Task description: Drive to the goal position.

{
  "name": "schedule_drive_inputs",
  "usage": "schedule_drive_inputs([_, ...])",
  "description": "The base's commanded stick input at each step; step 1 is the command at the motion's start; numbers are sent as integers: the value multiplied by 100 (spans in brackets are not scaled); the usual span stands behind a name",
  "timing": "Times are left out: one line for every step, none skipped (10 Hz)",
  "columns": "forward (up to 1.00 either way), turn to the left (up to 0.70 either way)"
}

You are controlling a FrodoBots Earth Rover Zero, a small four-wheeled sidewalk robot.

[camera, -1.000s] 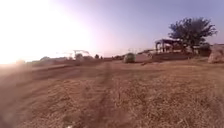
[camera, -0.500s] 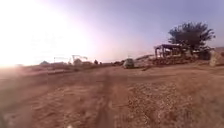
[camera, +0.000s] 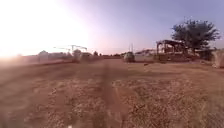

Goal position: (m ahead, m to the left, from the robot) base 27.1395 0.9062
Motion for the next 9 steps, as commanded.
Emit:
schedule_drive_inputs([69, 0])
schedule_drive_inputs([69, 0])
schedule_drive_inputs([69, 0])
schedule_drive_inputs([69, 0])
schedule_drive_inputs([69, 0])
schedule_drive_inputs([69, 0])
schedule_drive_inputs([69, 0])
schedule_drive_inputs([69, 0])
schedule_drive_inputs([69, 0])
